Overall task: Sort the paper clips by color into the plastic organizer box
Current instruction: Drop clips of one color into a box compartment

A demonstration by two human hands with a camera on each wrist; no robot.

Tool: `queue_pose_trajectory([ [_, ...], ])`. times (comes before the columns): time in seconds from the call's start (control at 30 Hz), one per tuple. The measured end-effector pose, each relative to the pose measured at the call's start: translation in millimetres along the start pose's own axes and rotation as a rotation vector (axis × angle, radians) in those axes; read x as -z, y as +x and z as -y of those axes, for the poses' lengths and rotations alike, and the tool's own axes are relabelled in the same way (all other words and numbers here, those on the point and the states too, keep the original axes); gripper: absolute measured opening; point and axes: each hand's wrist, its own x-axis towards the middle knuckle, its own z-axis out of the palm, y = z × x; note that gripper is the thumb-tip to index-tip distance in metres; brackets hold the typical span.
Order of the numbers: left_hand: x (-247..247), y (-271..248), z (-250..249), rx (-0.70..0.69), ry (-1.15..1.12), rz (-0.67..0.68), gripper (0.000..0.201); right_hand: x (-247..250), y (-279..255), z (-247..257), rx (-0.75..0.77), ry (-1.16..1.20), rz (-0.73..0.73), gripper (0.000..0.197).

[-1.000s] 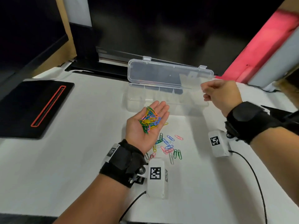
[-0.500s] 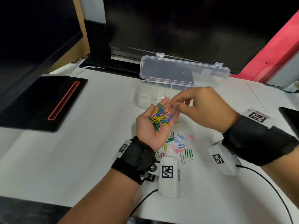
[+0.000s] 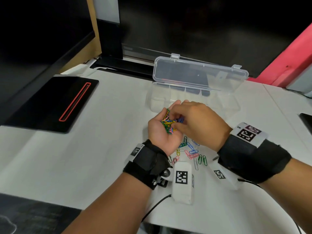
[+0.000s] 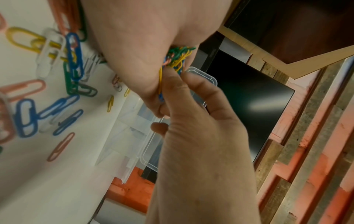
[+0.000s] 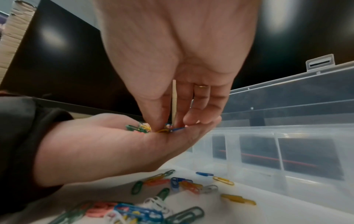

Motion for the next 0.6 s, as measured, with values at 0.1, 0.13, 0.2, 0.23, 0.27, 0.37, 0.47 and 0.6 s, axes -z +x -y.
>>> queue_pose_trajectory([
  [0.1,0.6,1.0,-1.0,0.006,-0.006,-0.014,0.038,3.2,0.7,3.8,-0.023,-0.116,0.024,0.030],
  [0.13,2.2,2.9,-1.1,0.013,-0.015,-0.013,0.040,4.1,0.9,5.5,-0.028,-0.150,0.025,0.033],
  [0.2,6.6,5.0,-0.8,0.023,-0.029,-0.031,0.045,3.5,1.9,9.3,-0.032,-0.212,0.033,0.033],
  [0.23,9.1,6.1,-0.6,0.038,-0.031,-0.033,0.043,1.9,2.0,11.0,-0.026,-0.228,0.041,0.032],
  [0.27,10.4,7.3,-0.9,0.054,-0.025,-0.040,0.038,-0.1,2.5,11.9,-0.017,-0.238,0.049,0.031],
  [0.37,11.4,6.8,-2.0,0.064,0.023,-0.075,0.036,-4.9,2.8,10.5,0.002,-0.190,0.048,0.030],
  [0.47,13.8,8.8,-0.8,0.080,0.046,-0.035,0.052,-8.3,2.8,5.7,0.019,-0.087,0.025,0.023],
  [0.6,15.6,14.5,-0.8,0.062,0.038,-0.032,0.052,-13.3,3.8,-3.5,0.021,0.053,-0.027,0.015],
])
